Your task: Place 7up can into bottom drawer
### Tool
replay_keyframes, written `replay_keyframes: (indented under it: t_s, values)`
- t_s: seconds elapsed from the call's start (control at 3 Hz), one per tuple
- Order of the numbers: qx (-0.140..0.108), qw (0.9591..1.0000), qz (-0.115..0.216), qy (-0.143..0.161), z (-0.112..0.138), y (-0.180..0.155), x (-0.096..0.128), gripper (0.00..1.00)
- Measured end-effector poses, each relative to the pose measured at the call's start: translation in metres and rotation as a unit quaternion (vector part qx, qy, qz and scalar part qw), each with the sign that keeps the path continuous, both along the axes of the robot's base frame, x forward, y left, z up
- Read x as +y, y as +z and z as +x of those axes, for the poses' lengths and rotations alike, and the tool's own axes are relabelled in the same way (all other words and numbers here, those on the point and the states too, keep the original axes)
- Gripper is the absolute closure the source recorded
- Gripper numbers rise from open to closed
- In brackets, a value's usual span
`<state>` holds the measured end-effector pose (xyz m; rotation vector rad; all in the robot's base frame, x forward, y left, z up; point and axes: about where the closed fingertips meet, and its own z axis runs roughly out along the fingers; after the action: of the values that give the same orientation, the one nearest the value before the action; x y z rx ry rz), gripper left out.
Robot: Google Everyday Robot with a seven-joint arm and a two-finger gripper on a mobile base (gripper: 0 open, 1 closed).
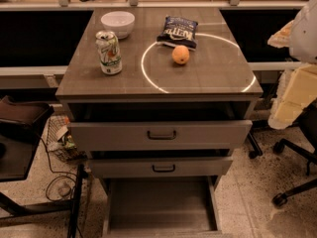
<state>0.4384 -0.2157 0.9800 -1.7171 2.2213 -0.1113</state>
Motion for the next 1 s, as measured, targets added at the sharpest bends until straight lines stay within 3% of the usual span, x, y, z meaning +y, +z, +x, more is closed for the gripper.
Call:
replay_keyframes:
  t_s: [0.33, 0.67, 1.0]
  values:
    - [-0.005, 1.0, 0.005, -0.001, 0.004, 0.0, 0.001, 0.0]
    - [-0.045, 0.9976, 0.052, -0.011, 0.035, 0.002, 0.007, 0.0]
    - [-0.093, 0.9852, 0.144, -0.01, 0.087, -0.004, 0.012, 0.0]
